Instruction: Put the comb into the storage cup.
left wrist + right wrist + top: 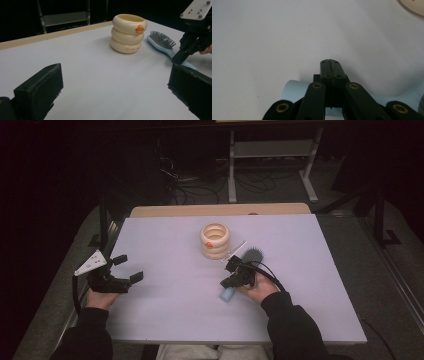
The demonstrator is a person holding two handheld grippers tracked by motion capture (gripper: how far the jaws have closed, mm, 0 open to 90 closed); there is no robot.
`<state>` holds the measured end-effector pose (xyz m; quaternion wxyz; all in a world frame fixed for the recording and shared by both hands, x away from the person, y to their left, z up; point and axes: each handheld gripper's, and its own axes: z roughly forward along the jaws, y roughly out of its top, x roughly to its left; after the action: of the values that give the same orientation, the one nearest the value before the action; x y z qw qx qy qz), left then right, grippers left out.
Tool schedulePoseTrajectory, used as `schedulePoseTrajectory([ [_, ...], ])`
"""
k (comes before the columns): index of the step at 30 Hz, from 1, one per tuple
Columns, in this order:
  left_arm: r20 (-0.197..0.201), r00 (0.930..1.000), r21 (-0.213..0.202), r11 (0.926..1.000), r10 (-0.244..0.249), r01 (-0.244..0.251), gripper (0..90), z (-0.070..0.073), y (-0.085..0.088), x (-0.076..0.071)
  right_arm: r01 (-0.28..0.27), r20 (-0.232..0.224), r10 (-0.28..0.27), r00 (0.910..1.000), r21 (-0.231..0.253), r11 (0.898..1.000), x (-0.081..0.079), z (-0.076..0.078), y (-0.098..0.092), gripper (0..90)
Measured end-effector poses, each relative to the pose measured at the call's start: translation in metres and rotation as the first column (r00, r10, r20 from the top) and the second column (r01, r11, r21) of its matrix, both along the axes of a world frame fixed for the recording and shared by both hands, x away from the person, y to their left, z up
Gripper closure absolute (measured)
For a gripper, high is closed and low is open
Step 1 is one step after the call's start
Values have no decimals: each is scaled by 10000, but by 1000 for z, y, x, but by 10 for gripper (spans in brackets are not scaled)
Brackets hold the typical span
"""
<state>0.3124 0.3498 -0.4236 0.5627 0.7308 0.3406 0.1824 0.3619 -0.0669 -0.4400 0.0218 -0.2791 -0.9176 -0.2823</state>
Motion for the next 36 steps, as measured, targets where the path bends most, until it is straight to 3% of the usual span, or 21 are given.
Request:
schedulePoseTrajectory([
  [15,-25,10000,30,10000,-34,34,0,0,-1,1,-281,-75,278,9996,-532,9982,-13,3,-14,889],
  [36,-61,10000,29,10000,-44,44,0,-1,-1,1,-180,-193,174,9997,-303,9994,-20,3,-40,889],
])
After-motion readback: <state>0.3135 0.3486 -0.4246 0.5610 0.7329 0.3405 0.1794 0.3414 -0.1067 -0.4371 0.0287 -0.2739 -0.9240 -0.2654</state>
